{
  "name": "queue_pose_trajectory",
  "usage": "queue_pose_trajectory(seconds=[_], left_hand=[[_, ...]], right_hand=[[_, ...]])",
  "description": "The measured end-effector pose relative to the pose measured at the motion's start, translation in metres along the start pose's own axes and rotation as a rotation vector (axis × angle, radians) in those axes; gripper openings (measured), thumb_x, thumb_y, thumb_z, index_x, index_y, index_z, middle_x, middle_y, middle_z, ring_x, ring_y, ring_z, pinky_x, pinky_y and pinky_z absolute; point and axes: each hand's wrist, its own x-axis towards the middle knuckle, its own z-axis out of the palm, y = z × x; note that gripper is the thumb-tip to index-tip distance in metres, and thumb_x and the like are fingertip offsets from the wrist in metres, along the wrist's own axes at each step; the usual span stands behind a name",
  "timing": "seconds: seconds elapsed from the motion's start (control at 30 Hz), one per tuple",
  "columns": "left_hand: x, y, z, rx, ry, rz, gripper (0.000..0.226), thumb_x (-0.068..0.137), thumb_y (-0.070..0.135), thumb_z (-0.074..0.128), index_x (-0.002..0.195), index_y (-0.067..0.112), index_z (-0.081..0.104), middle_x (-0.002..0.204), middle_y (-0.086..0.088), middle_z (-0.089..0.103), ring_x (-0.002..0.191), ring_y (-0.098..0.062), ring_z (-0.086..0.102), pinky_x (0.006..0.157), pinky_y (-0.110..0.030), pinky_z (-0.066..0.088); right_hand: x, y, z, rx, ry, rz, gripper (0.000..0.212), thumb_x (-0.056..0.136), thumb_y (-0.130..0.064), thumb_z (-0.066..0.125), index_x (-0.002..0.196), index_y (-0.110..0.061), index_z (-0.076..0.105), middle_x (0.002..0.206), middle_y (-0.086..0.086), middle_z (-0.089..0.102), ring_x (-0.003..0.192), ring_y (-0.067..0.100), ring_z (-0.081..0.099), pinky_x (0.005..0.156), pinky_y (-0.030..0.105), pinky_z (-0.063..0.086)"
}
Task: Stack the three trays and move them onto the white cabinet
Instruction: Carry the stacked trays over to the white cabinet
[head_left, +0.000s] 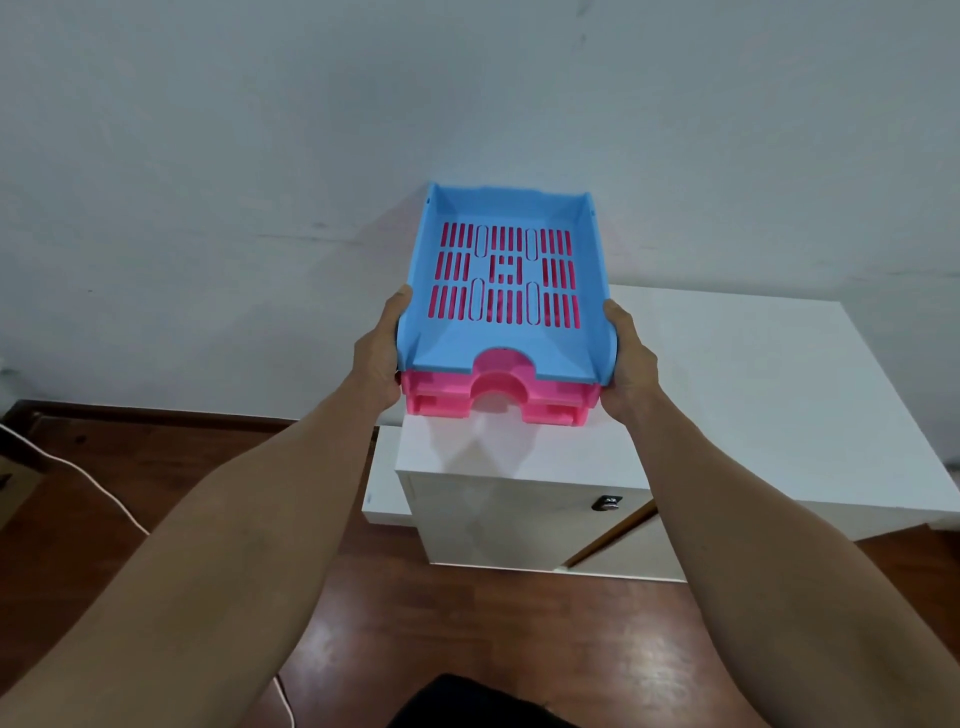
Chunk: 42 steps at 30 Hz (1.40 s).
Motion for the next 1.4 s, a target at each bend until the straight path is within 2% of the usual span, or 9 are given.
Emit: queue_pose_trajectory(seconds=[0.2, 0.37, 0.43, 0.53, 0.7, 0.77, 0.93, 1.3, 1.4], left_hand=[[-0.008, 0.006, 0.003, 0.068, 0.056, 0.0, 0.062, 0.076, 0.06, 0.079, 0.121, 0.018, 0.072, 0.118, -0.009, 0.077, 0.108, -0.033, 0.074, 0.095, -0.05, 0.059], [-0.018, 0.018, 0.011, 0.19, 0.119, 0.103, 0.036, 0.085, 0.053, 0.073, 0.101, 0.021, 0.072, 0.084, 0.005, 0.082, 0.075, -0.017, 0.08, 0.063, -0.03, 0.062], [-0.024, 0.022, 0.015, 0.25, 0.097, 0.176, 0.027, 0.087, 0.044, 0.071, 0.1, 0.02, 0.073, 0.084, 0.007, 0.082, 0.075, -0.015, 0.079, 0.061, -0.028, 0.062], [-0.03, 0.02, 0.017, 0.335, 0.071, 0.33, 0.01, 0.085, 0.019, 0.066, 0.09, 0.013, 0.072, 0.078, 0.01, 0.08, 0.073, -0.009, 0.077, 0.057, -0.021, 0.058], [-0.043, 0.011, 0.013, 0.668, 0.147, 0.486, 0.031, 0.089, 0.012, 0.059, 0.119, 0.012, 0.063, 0.102, 0.004, 0.071, 0.084, -0.005, 0.07, 0.052, -0.009, 0.051], [-0.047, 0.01, 0.012, 0.773, 0.15, 0.543, 0.033, 0.09, 0.008, 0.059, 0.122, 0.013, 0.062, 0.104, 0.004, 0.067, 0.086, -0.005, 0.067, 0.051, -0.007, 0.049], [-0.05, 0.012, 0.016, 0.89, 0.158, 0.601, 0.034, 0.091, 0.004, 0.056, 0.122, 0.012, 0.066, 0.112, -0.003, 0.07, 0.092, -0.018, 0.067, 0.059, -0.013, 0.047], [-0.087, 0.006, 0.061, 0.946, 0.109, 0.715, 0.046, 0.088, -0.003, 0.053, 0.13, 0.012, 0.065, 0.114, -0.012, 0.069, 0.091, -0.024, 0.067, 0.056, -0.013, 0.048], [-0.1, -0.006, 0.088, 0.931, 0.092, 0.745, 0.051, 0.086, -0.007, 0.053, 0.133, 0.01, 0.063, 0.112, -0.007, 0.068, 0.088, -0.021, 0.065, 0.048, -0.007, 0.047]], right_hand=[[-0.006, -0.009, 0.001, -0.081, 0.035, -0.051, 0.038, 0.078, -0.043, 0.088, 0.104, -0.016, 0.078, 0.103, 0.004, 0.084, 0.094, 0.029, 0.081, 0.09, 0.052, 0.064], [-0.015, -0.019, 0.007, -0.294, 0.147, -0.266, 0.039, 0.089, -0.037, 0.081, 0.091, 0.0, 0.069, 0.074, -0.007, 0.08, 0.071, 0.012, 0.078, 0.085, 0.041, 0.065], [-0.022, -0.019, 0.013, -0.379, 0.178, -0.333, 0.051, 0.091, -0.042, 0.076, 0.102, 0.007, 0.066, 0.082, 0.001, 0.079, 0.072, 0.012, 0.076, 0.081, 0.039, 0.063], [-0.032, -0.014, 0.018, -0.487, 0.204, -0.389, 0.042, 0.089, -0.035, 0.072, 0.107, 0.002, 0.064, 0.106, 0.018, 0.076, 0.081, 0.017, 0.072, 0.072, 0.033, 0.059], [-0.044, -0.003, 0.02, -0.647, 0.208, -0.444, 0.012, 0.089, -0.009, 0.054, 0.09, -0.001, 0.062, 0.079, 0.004, 0.067, 0.062, 0.01, 0.06, 0.04, 0.01, 0.04], [-0.045, -0.004, 0.022, -0.68, 0.205, -0.456, 0.02, 0.088, 0.0, 0.045, 0.079, -0.01, 0.059, 0.07, -0.002, 0.06, 0.057, 0.009, 0.053, 0.035, 0.007, 0.033], [-0.046, -0.01, 0.025, -0.663, 0.224, -0.427, 0.038, 0.083, 0.01, 0.033, 0.063, -0.017, 0.05, 0.062, -0.004, 0.053, 0.052, 0.01, 0.045, 0.034, 0.009, 0.028], [-0.071, -0.043, -0.016, -0.566, 0.27, -0.437, 0.033, 0.072, 0.01, 0.03, 0.06, -0.018, 0.042, 0.063, 0.0, 0.039, 0.064, 0.022, 0.03, 0.057, 0.027, 0.021], [-0.077, -0.059, -0.044, -0.561, 0.299, -0.439, 0.034, 0.073, 0.01, 0.031, 0.071, -0.006, 0.061, 0.069, 0.002, 0.047, 0.067, 0.022, 0.034, 0.06, 0.031, 0.029]])
